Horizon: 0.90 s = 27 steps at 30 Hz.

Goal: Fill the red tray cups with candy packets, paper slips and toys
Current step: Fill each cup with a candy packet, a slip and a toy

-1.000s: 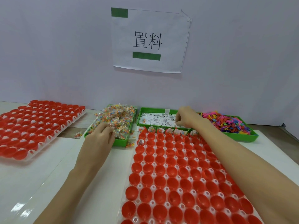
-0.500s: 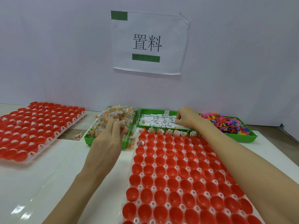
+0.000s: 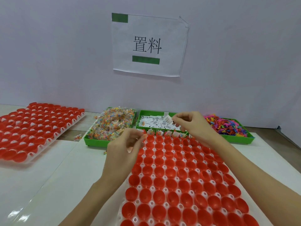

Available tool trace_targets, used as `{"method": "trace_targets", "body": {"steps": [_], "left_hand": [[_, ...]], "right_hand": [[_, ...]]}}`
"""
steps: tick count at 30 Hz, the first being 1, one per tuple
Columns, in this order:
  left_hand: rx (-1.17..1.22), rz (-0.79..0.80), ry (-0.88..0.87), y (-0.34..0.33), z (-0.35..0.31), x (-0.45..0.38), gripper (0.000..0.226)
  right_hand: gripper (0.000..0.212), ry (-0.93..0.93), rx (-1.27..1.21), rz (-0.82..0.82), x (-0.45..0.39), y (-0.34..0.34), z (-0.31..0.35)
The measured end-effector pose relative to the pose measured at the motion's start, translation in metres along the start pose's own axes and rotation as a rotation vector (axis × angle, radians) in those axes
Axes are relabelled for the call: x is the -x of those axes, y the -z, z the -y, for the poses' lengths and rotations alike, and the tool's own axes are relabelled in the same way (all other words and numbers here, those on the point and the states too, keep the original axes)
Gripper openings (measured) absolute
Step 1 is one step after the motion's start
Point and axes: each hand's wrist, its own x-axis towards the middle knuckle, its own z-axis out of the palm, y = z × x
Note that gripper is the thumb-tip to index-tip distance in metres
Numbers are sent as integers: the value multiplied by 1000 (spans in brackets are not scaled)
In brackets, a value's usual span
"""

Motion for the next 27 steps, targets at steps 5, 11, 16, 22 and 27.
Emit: {"method": "trace_targets", "body": {"steps": [5, 11, 16, 22, 27], "left_hand": [[606, 169, 313, -8, -27, 5, 14], [649, 215, 423, -12, -30, 11, 21], [700, 135, 487, -14, -31, 9, 32], [876, 134, 641, -12, -28, 5, 40], [818, 173, 613, -9, -28, 3, 31]], "right_hand": [[7, 125, -84, -11, 56, -16, 18], [8, 161, -210, 104, 87, -35, 20], [7, 161, -274, 70, 86, -37, 16], [5, 191, -247, 106, 82, -36, 12], [8, 137, -183, 145, 78, -22, 15]]}}
